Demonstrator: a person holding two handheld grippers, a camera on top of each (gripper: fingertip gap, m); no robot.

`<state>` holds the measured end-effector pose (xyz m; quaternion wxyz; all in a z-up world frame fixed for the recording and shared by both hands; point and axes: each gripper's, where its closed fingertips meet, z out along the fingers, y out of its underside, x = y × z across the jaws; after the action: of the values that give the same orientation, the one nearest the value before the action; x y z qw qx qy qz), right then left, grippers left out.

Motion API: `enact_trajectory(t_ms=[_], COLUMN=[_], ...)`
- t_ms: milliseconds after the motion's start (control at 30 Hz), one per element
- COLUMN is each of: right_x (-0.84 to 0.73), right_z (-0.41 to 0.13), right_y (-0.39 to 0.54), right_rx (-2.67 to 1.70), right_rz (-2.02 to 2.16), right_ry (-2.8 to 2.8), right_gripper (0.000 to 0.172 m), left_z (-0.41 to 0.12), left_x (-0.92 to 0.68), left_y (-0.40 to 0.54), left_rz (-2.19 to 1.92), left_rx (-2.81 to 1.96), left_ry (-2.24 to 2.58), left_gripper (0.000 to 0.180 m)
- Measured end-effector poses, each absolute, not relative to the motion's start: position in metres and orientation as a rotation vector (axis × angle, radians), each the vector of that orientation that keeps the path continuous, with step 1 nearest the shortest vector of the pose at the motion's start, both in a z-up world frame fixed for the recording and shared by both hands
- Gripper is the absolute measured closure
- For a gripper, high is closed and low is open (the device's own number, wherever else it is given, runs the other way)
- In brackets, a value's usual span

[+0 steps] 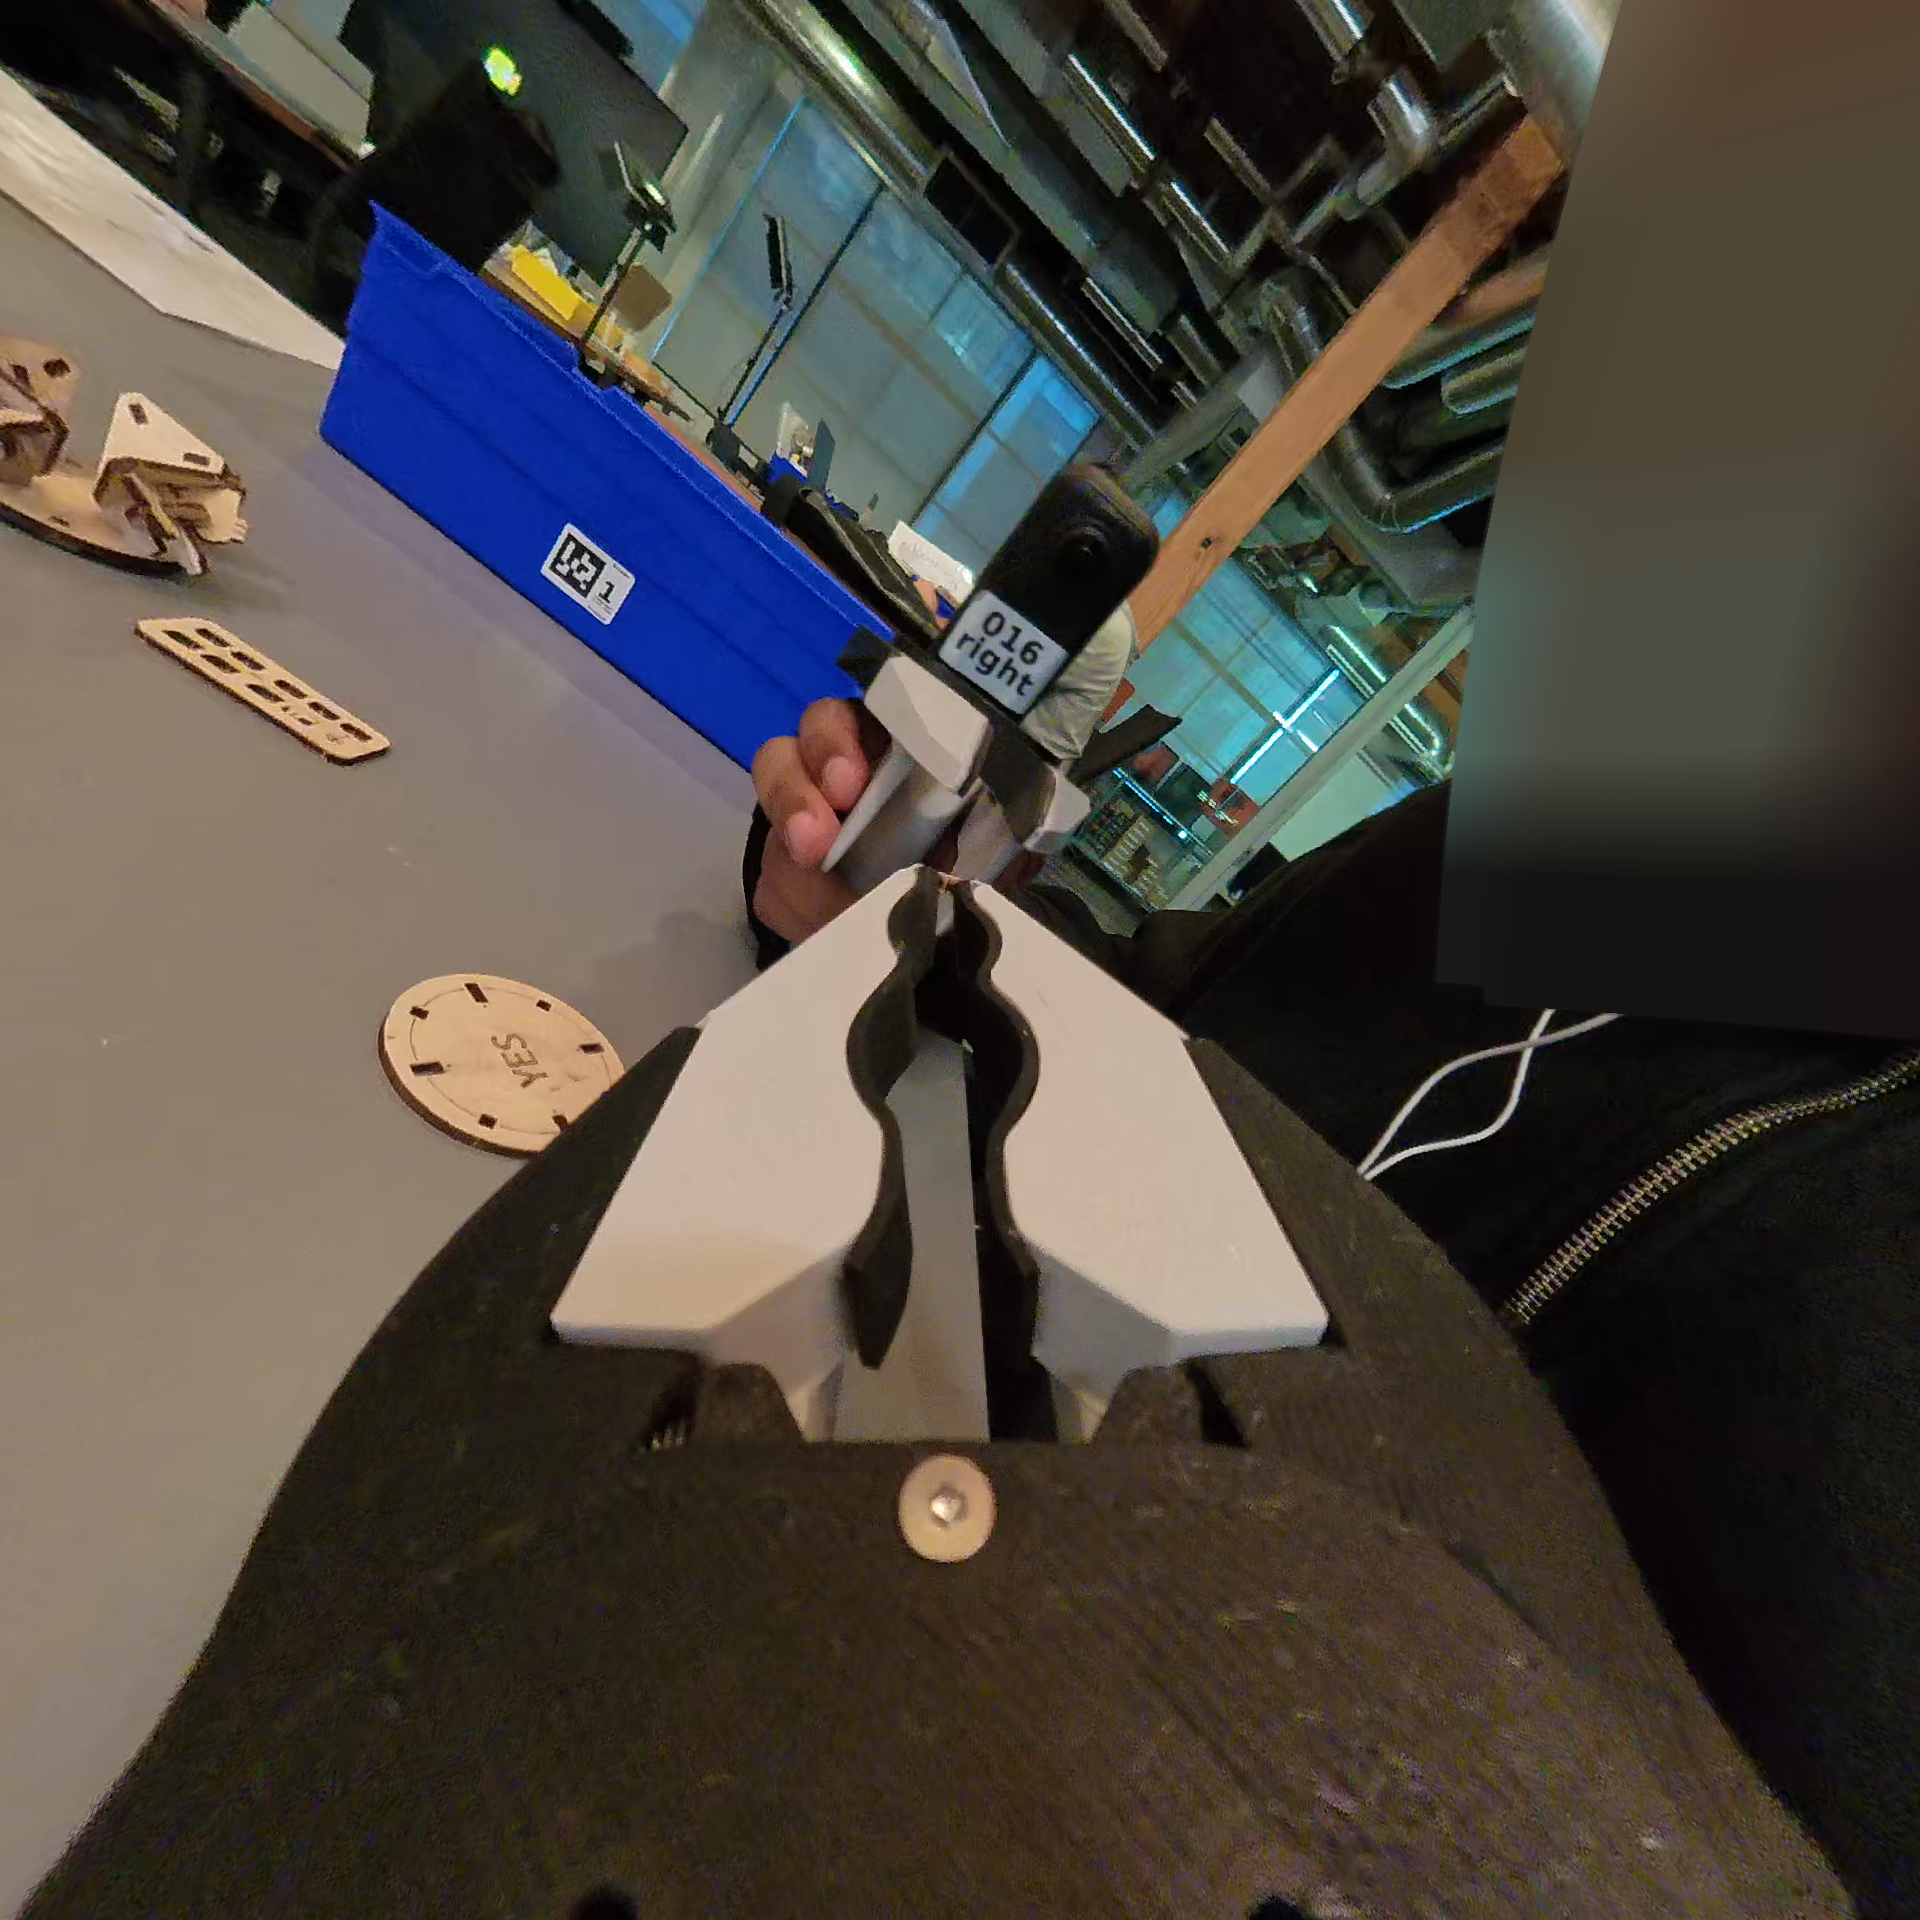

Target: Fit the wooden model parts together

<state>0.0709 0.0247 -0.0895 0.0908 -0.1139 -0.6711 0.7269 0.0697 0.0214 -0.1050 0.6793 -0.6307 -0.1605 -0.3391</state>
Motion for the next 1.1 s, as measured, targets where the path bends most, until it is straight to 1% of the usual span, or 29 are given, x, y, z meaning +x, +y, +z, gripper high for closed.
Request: enact_trajectory(t_ms=[100,300,467,1100], right_x=[0.069,0.069,0.070,0.069], right_z=[-0.090,-0.098,-0.097,-0.095], right_y=[0.021,0.011,0.012,0.013], right_rx=[-0.376,-0.378,-0.373,-0.400], right_rz=[2.208,2.177,2.199,2.269], right_ry=[-2.036,-2.131,-2.125,-2.143], right_gripper=[0.159,0.158,0.166,0.169], left_z=[-0.104,-0.097,-0.097,-0.096], left_x=[0.070,0.075,0.074,0.073], left_y=[0.022,0.022,0.022,0.023], left_rz=[-0.747,-0.721,-0.726,-0.666], left_rx=[-1.414,-1.396,-1.392,-1.396], left_ry=[-0.346,-0.287,-0.293,-0.286], left_gripper=[0.180,0.180,0.180,0.180])
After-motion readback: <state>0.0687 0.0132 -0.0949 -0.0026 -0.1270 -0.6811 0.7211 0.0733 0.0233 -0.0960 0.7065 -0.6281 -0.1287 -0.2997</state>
